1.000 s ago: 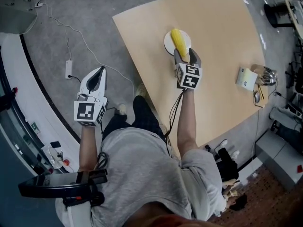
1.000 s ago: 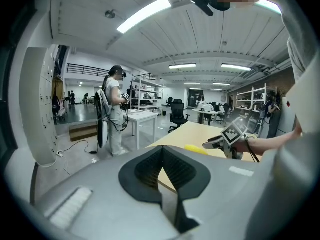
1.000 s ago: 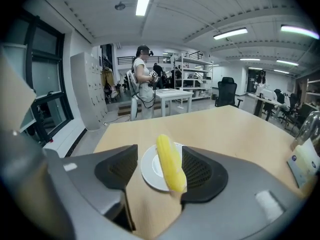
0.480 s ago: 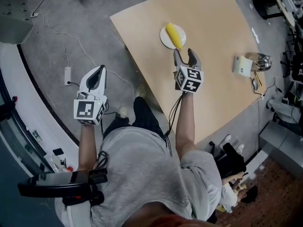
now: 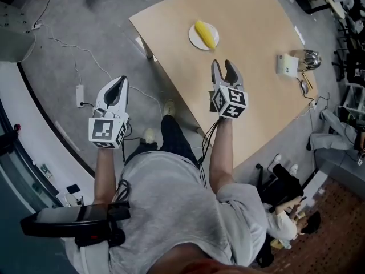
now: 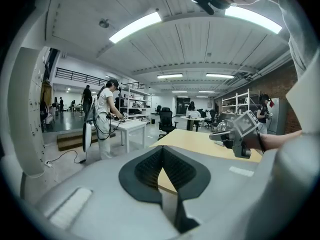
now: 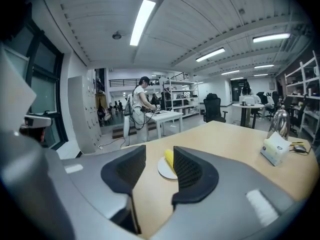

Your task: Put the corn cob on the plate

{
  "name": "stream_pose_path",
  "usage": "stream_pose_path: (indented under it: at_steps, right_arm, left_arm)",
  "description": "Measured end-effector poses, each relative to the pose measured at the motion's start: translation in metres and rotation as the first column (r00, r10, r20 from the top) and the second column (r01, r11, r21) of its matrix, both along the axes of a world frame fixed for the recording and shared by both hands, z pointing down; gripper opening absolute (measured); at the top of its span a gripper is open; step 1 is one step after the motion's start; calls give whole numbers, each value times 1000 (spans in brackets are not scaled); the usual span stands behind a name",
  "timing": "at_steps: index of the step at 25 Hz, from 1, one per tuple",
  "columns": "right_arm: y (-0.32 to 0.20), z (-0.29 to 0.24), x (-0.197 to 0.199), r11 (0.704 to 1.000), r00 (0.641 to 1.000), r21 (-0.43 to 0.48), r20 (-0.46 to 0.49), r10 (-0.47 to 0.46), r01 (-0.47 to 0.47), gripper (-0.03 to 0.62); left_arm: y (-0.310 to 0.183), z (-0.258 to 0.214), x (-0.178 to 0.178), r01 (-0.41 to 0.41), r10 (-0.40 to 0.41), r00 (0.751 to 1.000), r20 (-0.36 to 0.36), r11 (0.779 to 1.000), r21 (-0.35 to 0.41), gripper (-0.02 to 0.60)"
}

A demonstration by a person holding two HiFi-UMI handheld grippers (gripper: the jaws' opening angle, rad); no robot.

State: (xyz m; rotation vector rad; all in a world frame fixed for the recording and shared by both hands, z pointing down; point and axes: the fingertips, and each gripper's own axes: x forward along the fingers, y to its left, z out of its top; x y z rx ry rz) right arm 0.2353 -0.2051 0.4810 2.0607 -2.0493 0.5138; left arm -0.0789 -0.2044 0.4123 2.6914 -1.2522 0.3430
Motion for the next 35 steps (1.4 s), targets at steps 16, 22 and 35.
stream_pose_path:
  at_steps: [16,22,35]
  right_arm:
    - [108,-73,-40,982,1000,186,-5,31,-29,98]
    - [146,-87,-49,973,999,225,-8,51,-48,86]
    - [215,-102,-61,950,993,292,20,114,-115,29]
  left_arm:
    - [57,-21,-5,-96,99,994,-36,993,68,20]
    - [78,-31,-1,-136,140,989,-46,987,90,20]
    - [117,-45,5,-203,212,976,-59,971,126,20]
